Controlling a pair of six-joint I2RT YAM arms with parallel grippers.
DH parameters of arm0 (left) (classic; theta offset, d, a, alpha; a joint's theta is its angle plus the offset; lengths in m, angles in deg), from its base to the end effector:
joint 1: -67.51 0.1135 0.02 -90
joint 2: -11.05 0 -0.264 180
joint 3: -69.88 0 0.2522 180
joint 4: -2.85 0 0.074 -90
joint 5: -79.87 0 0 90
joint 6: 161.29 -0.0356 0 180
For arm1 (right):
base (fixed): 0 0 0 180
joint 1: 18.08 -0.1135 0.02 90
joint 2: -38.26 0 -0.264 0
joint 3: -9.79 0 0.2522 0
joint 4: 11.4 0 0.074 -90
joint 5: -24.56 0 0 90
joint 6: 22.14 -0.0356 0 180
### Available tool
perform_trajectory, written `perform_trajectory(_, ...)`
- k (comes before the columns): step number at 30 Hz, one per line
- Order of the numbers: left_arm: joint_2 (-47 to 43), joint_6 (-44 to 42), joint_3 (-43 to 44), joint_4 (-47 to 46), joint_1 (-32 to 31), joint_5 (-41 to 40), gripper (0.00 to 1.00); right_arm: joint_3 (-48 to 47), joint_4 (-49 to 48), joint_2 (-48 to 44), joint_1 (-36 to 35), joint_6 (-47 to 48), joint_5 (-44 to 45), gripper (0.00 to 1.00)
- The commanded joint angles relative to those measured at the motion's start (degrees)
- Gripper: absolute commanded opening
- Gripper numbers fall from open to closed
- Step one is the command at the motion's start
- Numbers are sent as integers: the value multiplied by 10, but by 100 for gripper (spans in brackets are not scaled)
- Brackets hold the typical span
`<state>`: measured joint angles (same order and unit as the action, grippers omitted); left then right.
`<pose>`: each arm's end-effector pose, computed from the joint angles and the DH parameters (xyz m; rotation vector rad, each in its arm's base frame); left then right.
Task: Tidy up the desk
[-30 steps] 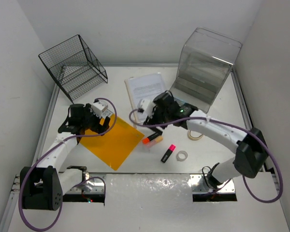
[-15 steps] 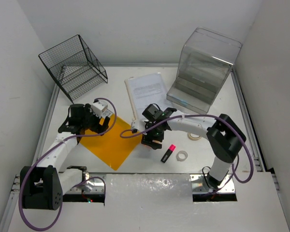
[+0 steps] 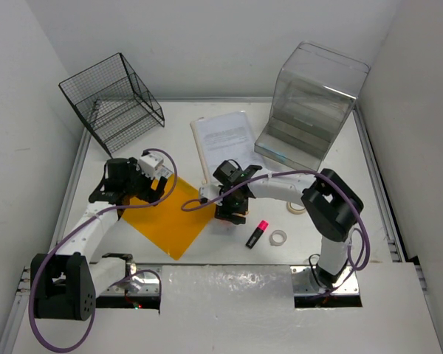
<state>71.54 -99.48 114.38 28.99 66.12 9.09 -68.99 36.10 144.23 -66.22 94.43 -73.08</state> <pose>0.2119 -0.0169 0.2016 0.7392 2.1362 -0.1394 0.2272 0.2607 0.1467 -1.7757 2.2836 0.2625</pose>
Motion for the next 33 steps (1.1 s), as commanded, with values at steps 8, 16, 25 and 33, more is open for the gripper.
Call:
perform_trajectory(8,-4,4,2,-32,3,-3,89,15,-27,26,-13,-25,33,59)
perform_trajectory(16,-4,4,-2,-37,3,-7,89,79,-51,6,-53,-25,75,46)
perform_trajectory(25,-4,4,-2,-38,3,-8,89,68,13,17,-91,-48,78,53)
perform_trajectory(33,-4,4,-2,-36,3,-6,89,81,-11,5,-97,-91,84,34)
